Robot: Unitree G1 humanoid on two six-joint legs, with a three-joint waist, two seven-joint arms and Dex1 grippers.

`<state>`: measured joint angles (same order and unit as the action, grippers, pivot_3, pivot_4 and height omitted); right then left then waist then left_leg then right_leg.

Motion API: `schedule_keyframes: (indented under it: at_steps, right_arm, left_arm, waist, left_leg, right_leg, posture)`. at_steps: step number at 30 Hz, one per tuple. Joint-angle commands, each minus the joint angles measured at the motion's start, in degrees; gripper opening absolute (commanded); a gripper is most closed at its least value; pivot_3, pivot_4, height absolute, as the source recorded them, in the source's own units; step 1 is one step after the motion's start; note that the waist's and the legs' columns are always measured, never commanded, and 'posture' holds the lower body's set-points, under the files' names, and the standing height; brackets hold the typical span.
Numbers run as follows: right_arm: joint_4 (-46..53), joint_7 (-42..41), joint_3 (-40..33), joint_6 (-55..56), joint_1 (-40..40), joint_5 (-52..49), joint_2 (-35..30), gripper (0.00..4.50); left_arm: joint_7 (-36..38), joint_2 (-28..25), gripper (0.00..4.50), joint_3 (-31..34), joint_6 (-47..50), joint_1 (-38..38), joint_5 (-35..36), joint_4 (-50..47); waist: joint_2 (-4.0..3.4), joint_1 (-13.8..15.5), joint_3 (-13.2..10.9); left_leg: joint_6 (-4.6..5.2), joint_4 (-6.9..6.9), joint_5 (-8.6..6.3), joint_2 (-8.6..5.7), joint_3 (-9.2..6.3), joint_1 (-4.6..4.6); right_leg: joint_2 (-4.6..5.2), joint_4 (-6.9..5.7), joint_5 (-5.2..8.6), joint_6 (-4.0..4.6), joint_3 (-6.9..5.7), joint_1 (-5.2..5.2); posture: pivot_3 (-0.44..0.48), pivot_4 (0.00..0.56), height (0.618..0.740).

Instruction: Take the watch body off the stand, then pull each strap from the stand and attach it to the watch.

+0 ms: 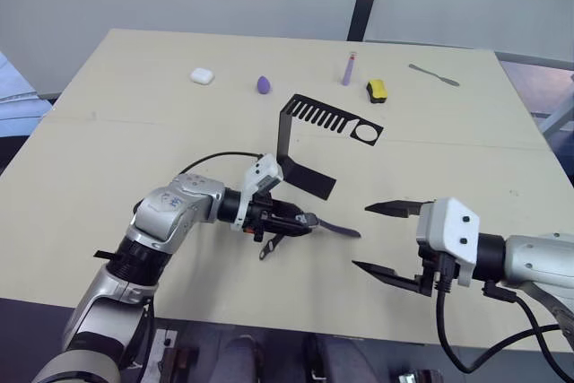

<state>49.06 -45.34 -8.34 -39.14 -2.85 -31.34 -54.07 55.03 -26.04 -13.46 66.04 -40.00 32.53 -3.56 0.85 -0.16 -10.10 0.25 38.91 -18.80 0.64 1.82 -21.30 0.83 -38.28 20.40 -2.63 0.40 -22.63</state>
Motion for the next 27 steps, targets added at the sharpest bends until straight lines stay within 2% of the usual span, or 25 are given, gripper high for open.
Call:
schedule_keyframes:
  at_steps: [1,6,12,15,17,27]
  right_arm:
    - [1.2,5.0,4.7,-4.3,-3.6,2.1,0.6,4.48]
    - [0.1,9.9,11.6,-10.1,-8.4,5.4,2.1,4.48]
    - [-0.3,11.9,14.5,-13.9,-11.5,6.6,3.9,4.48]
    - [-1.0,12.4,16.1,-14.8,-12.9,7.3,4.7,3.58]
    - [-1.7,12.7,17.0,-15.3,-13.7,7.8,5.7,2.69]
    - [-4.5,13.0,19.7,-14.9,-15.4,11.0,8.8,2.69]
  left_arm:
    - [-6.1,4.6,1.58,5.7,14.4,-3.0,4.6,0.5]
    - [-10.7,9.6,1.58,11.5,22.2,-4.2,6.4,2.4]
    - [-10.9,9.0,1.58,13.4,22.1,-2.9,7.4,5.1]
    - [-11.0,9.4,1.58,15.1,22.2,-2.9,8.0,7.4]
    - [-10.9,9.8,1.58,16.0,21.8,-2.8,8.6,8.3]
    - [-7.6,8.1,1.58,14.6,18.1,-1.4,10.0,8.8]
  waist:
    - [0.00,0.0,0.0]
    - [0.00,-0.1,0.0]
    - [-0.01,0.0,0.0]
    - [0.00,0.1,0.0]
    - [0.00,0.1,0.0]
    - [-0.01,0.0,0.0]
  left_leg:
    - [0.00,0.03,0.00,0.00,-0.02,-0.02]
    - [-0.07,0.04,-0.01,0.00,-0.01,-0.04]
    - [-0.16,0.05,0.00,0.00,0.00,-0.03]
    - [-0.17,0.05,-0.01,0.00,-0.01,-0.02]
    - [-0.17,0.05,-0.01,0.00,-0.01,-0.03]
    - [-0.19,0.04,-0.01,0.00,-0.01,-0.04]
  right_leg:
    - [0.00,0.01,0.00,0.00,0.00,0.00]
    - [0.00,0.05,0.00,0.00,-0.01,-0.05]
    - [0.00,0.11,0.00,0.00,0.00,-0.08]
    - [0.00,0.17,0.00,0.00,-0.01,-0.08]
    - [0.01,0.18,0.00,0.00,-0.01,-0.08]
    - [0.01,0.18,0.00,0.00,-0.01,-0.12]
  posture:
    - [0.000,0.150,0.740]
    - [0.000,0.150,0.740]
    - [0.000,0.150,0.740]
    - [0.000,0.150,0.740]
    - [0.000,0.150,0.740]
    - [0.000,0.150,0.740]
